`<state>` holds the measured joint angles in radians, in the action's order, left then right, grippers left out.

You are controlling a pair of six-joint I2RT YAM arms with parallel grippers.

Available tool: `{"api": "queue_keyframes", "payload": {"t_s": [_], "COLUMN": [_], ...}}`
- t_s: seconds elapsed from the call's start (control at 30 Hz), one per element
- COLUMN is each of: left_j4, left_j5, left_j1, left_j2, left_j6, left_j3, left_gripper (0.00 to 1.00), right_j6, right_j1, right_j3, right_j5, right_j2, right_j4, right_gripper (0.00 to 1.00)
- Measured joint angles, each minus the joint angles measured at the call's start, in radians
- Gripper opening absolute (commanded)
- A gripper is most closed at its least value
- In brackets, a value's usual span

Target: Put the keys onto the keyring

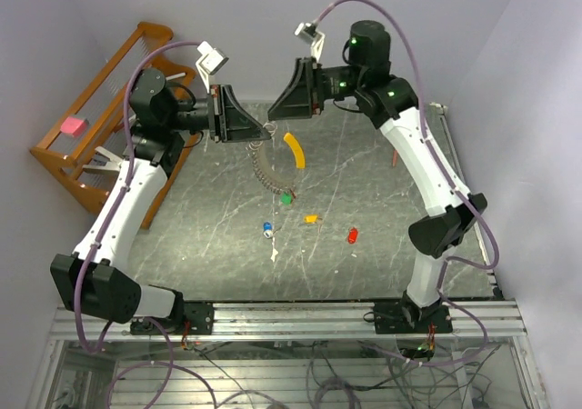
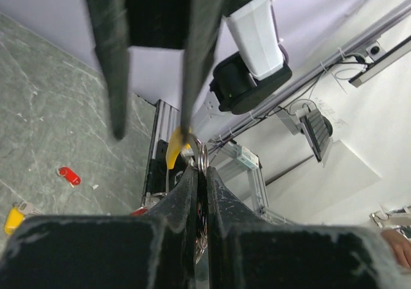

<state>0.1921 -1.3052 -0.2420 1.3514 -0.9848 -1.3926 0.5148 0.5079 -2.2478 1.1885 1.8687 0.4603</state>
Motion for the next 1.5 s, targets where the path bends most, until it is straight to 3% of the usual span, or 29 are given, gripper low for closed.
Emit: {"api": "queue_keyframes", "payload": {"t_s": [0.37, 0.67, 1.1, 1.5], "left_j4": [0.047, 0.051, 0.05, 0.045], "left_j5": [-0.055, -0.076, -0.108, -0.098], "left_j1": [-0.024, -0.024, -0.023, -0.023], "left_j2": [-0.008, -0.009, -0.035, -0.03], "left_j6": [-0.029, -0.03, -0.021, -0.019], "left_j3": [0.0, 0.0, 0.058, 0.058], "left_gripper": [0.07, 0.07, 0.07, 0.07], "right_j6": [-0.148, -0.2, -0.155, -0.133], "right_j1": [0.025, 0.039, -0.005, 0.072], "right_j3": [0.05, 0.058, 0.152, 0.103], "right_j5": [-0.016, -0.042, -0.014, -0.032], "right_j2": [-0.014, -0.049, -0.148, -0.106], "right_j4": [0.179, 0.248, 0.225, 0.212], "right_gripper": [0.32, 0.38, 0.41, 0.38]}}
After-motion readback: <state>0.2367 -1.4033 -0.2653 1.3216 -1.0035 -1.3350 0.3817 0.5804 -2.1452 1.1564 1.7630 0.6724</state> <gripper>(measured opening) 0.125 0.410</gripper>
